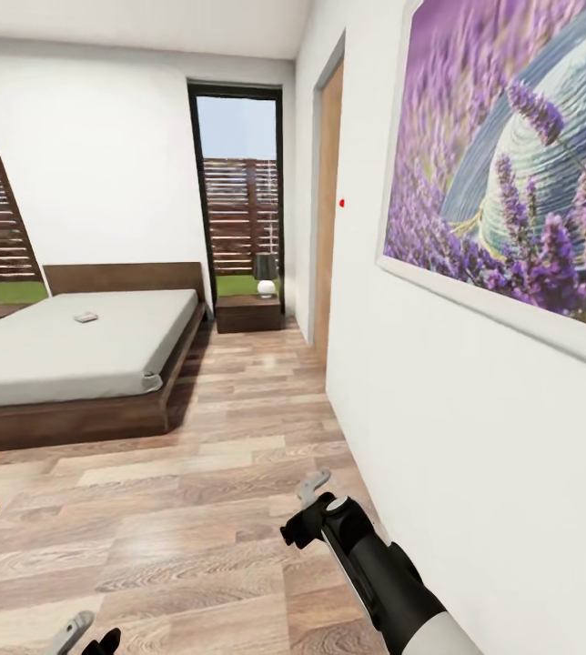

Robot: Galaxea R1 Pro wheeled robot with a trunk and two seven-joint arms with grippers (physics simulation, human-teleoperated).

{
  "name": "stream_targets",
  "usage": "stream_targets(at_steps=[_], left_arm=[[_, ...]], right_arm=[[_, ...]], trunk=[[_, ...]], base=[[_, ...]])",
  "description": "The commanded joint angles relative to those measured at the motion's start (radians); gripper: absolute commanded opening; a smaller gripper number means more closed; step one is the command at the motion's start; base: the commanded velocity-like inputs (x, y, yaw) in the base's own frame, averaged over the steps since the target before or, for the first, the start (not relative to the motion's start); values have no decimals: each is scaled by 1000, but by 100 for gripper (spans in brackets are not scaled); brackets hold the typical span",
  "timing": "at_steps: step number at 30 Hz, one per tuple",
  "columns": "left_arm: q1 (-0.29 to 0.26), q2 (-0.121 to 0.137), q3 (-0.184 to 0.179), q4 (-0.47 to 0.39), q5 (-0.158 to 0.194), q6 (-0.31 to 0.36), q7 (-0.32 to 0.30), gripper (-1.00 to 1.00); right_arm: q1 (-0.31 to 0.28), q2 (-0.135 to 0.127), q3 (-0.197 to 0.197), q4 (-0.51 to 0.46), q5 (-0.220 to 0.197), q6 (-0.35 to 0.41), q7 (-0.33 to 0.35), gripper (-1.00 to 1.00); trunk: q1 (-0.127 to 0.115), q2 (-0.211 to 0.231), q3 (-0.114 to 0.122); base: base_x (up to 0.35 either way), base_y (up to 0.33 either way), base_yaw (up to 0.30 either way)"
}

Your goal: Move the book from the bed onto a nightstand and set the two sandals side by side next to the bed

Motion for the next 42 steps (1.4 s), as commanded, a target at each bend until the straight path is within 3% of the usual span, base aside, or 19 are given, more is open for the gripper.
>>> stream_targets(at_steps=[1, 13, 42], left_arm=[[0, -1, 1, -2, 10, 3, 6, 100], [0, -1, 0, -1, 11, 4, 6, 100], [0, -1, 0, -1, 10, 3, 5, 100]], right_arm=[[-1, 0, 0, -1, 11, 4, 7, 100], [-1, 0, 0, -1, 11, 2, 7, 100], [-1, 0, 0, -1, 11, 1, 7, 100]], trunk=[[1, -1, -1], [1, -1, -1], [1, -1, -1]], base=[[327, 0, 249], [327, 0, 185], [327, 0, 7]])
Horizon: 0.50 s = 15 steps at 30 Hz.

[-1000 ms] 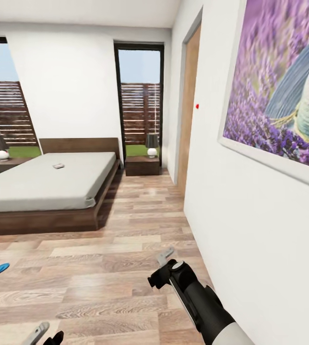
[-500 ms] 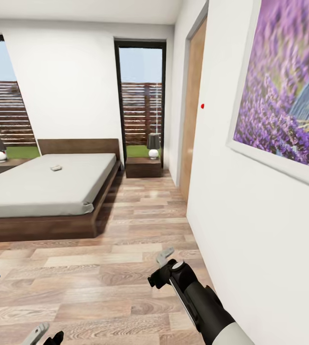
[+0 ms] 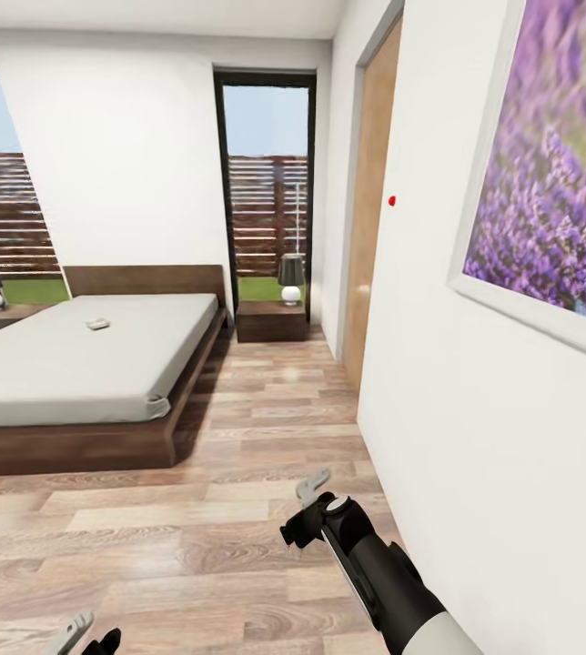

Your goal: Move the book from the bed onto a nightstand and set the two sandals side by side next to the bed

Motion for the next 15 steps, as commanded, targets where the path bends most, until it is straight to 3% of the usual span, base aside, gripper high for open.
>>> stream_targets(at_steps=[1, 12, 15], left_arm=[[0, -1, 1, -2, 10, 3, 6, 100], [0, 0, 1, -2, 11, 3, 5, 100], [0, 0, 2, -2, 11, 3, 4, 100]], right_arm=[[-1, 0, 0, -1, 11, 4, 7, 100], [-1, 0, 0, -1, 11, 4, 7, 100], [-1, 0, 1, -1, 11, 4, 7, 100]], trunk=[[1, 0, -1], [1, 0, -1], [1, 0, -1]], base=[[328, 0, 0], [328, 0, 5], [328, 0, 178]])
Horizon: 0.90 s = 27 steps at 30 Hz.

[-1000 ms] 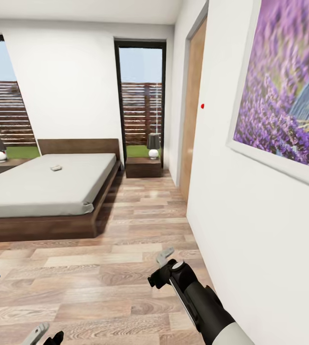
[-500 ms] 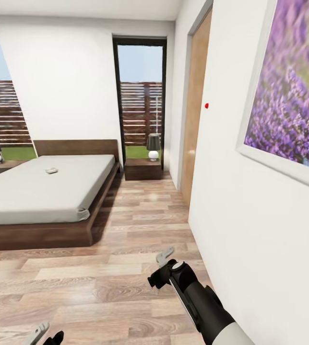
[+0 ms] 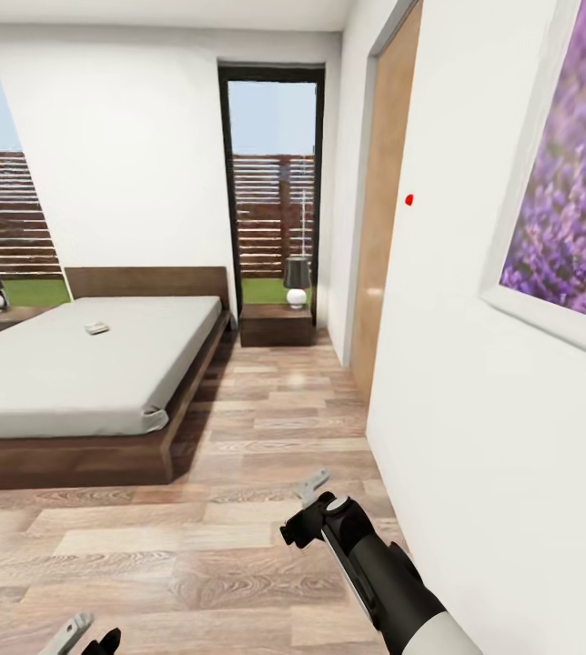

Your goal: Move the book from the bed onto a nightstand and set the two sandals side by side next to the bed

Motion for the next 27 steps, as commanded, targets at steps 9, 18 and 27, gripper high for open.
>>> stream_targets(at_steps=[9, 18, 27], left_arm=[[0, 0, 2, -2, 11, 3, 4, 100], [1, 0, 2, -1, 13, 3, 2, 100], [1, 1, 4, -1, 12, 3, 2, 100]], right_arm=[[-1, 0, 1, -1, 11, 4, 7, 100], [-1, 0, 1, -1, 11, 4, 7, 100], [-1, 0, 2, -1, 11, 4, 8, 100]], trunk=[[1, -1, -1], [1, -1, -1], [1, -1, -1]], base=[[328, 0, 249], [328, 0, 278], [328, 0, 281]])
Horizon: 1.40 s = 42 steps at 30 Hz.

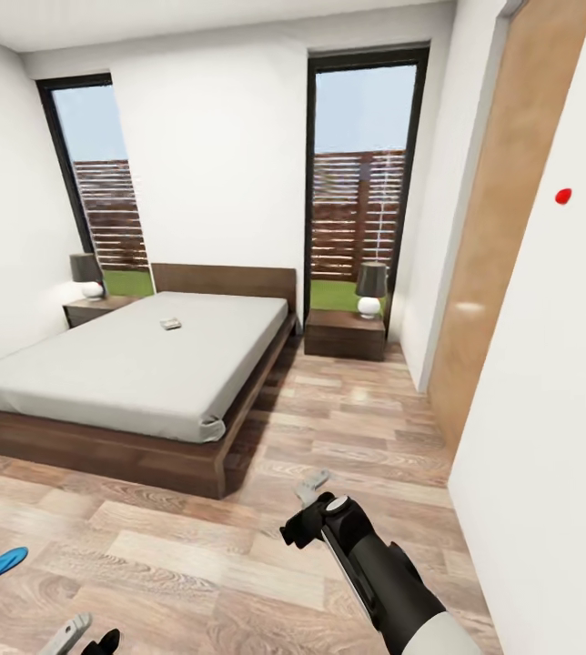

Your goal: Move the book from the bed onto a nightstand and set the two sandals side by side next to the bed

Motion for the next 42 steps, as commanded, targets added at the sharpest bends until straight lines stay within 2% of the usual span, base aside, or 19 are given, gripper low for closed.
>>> stream_targets(at_steps=[1, 9, 16, 22, 27, 38, 42], left_arm=[[0, 0, 2, -2, 10, 3, 6, 100], [0, 0, 3, 4, 9, 3, 7, 100], [3, -1, 4, 9, 9, 3, 6, 100], [39, 6, 14, 8, 18, 3, 0, 100], [55, 10, 18, 5, 19, 3, -5, 100], [91, 12, 14, -4, 12, 4, -51, 100], [100, 11, 15, 3, 10, 4, -88, 100]], right_arm=[[-1, 0, 1, -1, 11, 5, 8, 100], [0, 0, 3, -1, 12, 6, 8, 100], [-2, 0, 23, -1, 12, 9, 9, 100], [-5, 0, 103, -2, 10, 11, 10, 100], [-5, 0, 138, -4, 9, 12, 10, 100], [-4, 0, 150, -17, 3, 12, 10, 100], [-5, 0, 149, -19, 2, 10, 10, 100]], trunk=[[1, -1, -1], [1, -1, -1], [1, -1, -1], [1, -1, -1], [1, -1, -1], [1, -1, -1], [1, -1, -1]], base=[[328, 0, 282], [328, 0, 282], [328, 0, 282], [328, 0, 282], [328, 0, 274], [328, -1, 234], [328, -55, 246]])
